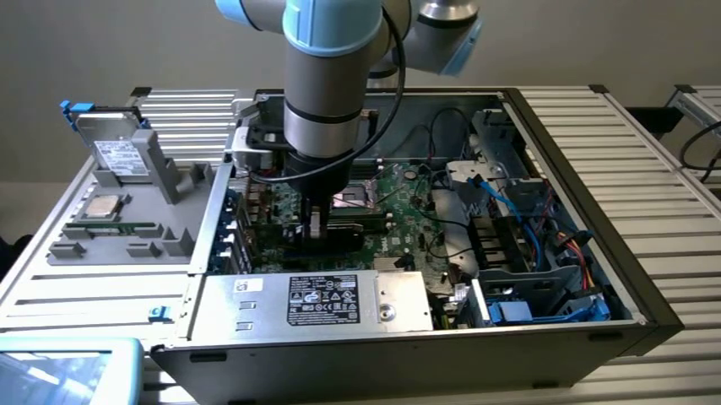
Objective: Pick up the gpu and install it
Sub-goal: 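Insert the gpu into the slot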
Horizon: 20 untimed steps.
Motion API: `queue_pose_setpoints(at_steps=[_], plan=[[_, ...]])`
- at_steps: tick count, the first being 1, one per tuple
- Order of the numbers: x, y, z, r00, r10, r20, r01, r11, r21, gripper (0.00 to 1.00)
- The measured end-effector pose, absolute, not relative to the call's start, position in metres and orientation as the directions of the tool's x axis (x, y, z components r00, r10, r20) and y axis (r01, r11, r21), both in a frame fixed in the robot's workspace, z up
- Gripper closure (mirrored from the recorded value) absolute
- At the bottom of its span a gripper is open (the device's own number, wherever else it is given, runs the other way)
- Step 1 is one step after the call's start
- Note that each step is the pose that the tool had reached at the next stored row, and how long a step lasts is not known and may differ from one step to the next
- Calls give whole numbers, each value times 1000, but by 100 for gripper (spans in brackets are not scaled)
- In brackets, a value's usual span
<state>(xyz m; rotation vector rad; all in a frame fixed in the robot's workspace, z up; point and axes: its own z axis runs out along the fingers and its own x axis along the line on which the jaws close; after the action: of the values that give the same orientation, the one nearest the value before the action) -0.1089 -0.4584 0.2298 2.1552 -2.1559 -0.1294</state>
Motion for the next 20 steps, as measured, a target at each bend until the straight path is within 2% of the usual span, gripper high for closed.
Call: queue_pose_setpoints(at_steps=[20], plan=[[-107, -460, 229, 0, -1000, 1, -992, 0, 123, 71]])
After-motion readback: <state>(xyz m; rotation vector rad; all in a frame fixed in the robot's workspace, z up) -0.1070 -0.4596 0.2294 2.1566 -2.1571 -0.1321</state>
